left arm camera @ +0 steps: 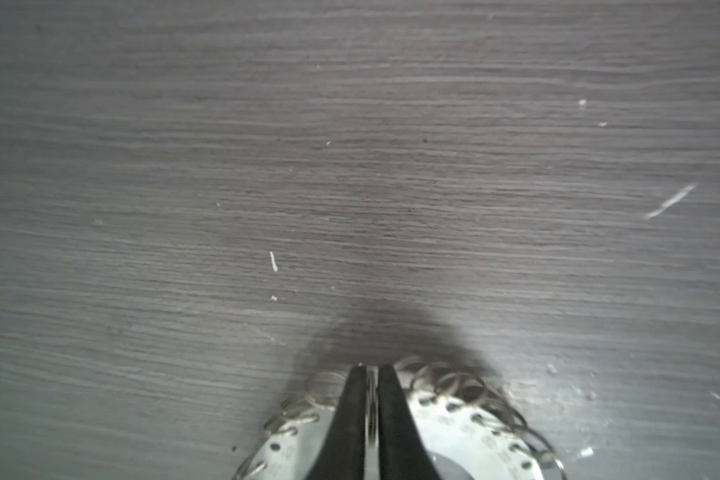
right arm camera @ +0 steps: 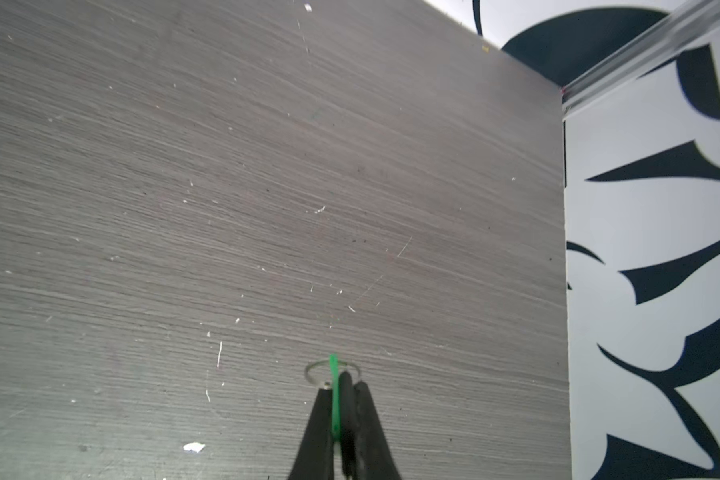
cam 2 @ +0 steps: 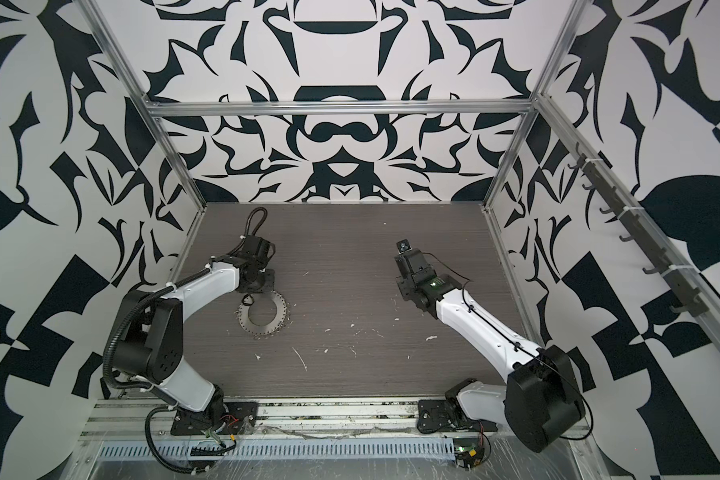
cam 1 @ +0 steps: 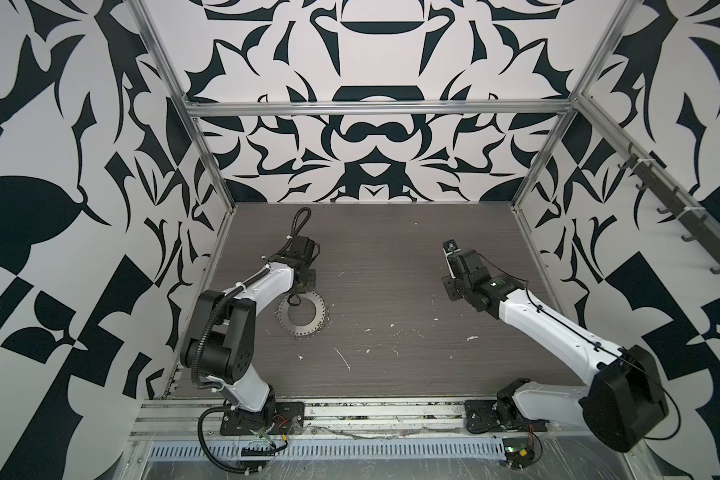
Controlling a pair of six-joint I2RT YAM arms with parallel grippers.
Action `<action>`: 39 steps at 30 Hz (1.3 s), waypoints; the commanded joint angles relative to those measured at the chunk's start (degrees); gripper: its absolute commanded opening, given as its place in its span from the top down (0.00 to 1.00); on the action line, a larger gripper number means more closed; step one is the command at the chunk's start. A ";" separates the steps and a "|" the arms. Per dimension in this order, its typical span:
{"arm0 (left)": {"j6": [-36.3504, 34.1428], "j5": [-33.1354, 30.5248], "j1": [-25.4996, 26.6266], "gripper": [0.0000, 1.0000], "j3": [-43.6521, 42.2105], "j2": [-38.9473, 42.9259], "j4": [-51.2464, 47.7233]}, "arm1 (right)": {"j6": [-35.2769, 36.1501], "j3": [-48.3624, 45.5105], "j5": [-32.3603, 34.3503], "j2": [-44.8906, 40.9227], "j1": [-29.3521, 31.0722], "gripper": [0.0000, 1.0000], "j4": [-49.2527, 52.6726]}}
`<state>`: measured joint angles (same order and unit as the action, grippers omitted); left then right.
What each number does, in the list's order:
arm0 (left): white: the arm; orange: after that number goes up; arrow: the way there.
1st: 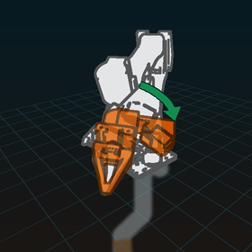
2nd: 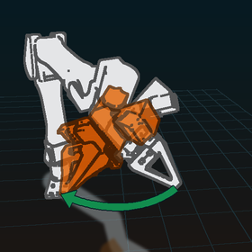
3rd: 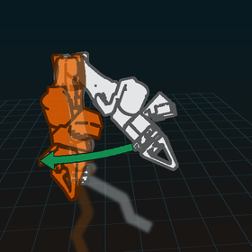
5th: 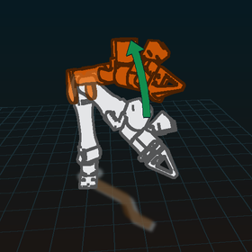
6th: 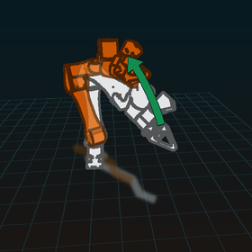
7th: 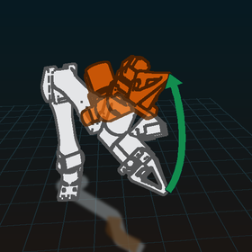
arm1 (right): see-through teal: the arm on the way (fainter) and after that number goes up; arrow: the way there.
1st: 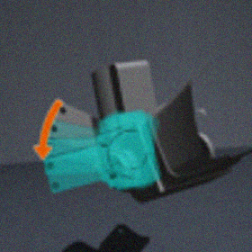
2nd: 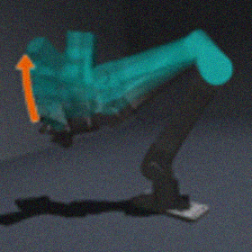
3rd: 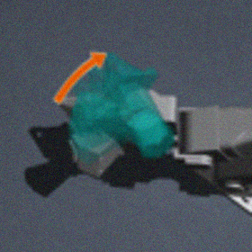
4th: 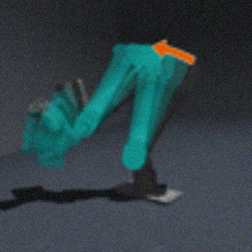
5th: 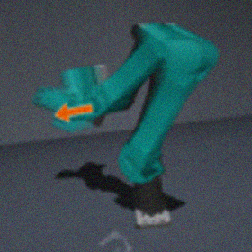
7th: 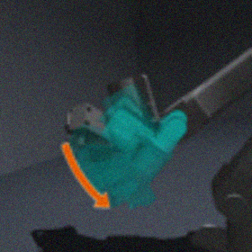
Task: Remove the keys from the keyring
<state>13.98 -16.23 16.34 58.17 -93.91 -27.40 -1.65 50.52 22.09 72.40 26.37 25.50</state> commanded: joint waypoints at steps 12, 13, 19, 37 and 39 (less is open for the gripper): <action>-0.30 7.11 0.30 0.24 3.01 12.59 -0.77 | -12.83 -2.03 -10.43 3.77 -1.34 1.00 5.62; -0.80 8.84 0.59 0.23 2.54 13.24 0.15 | -13.36 -2.47 -11.19 4.48 -1.32 1.00 5.62; -2.84 10.43 3.77 0.19 -0.24 16.44 5.31 | -15.49 -4.02 -14.89 7.55 -1.32 1.00 5.84; -3.19 7.00 3.82 0.01 -3.12 20.36 9.56 | -12.84 2.39 -13.34 -0.24 -7.28 0.04 9.58; -3.33 6.70 3.80 0.01 -5.40 22.77 12.56 | -11.99 0.64 -8.70 -2.95 -9.35 0.00 4.88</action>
<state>10.61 -7.99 20.27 55.27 -74.41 -19.00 -14.83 50.52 7.86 72.79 19.31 33.98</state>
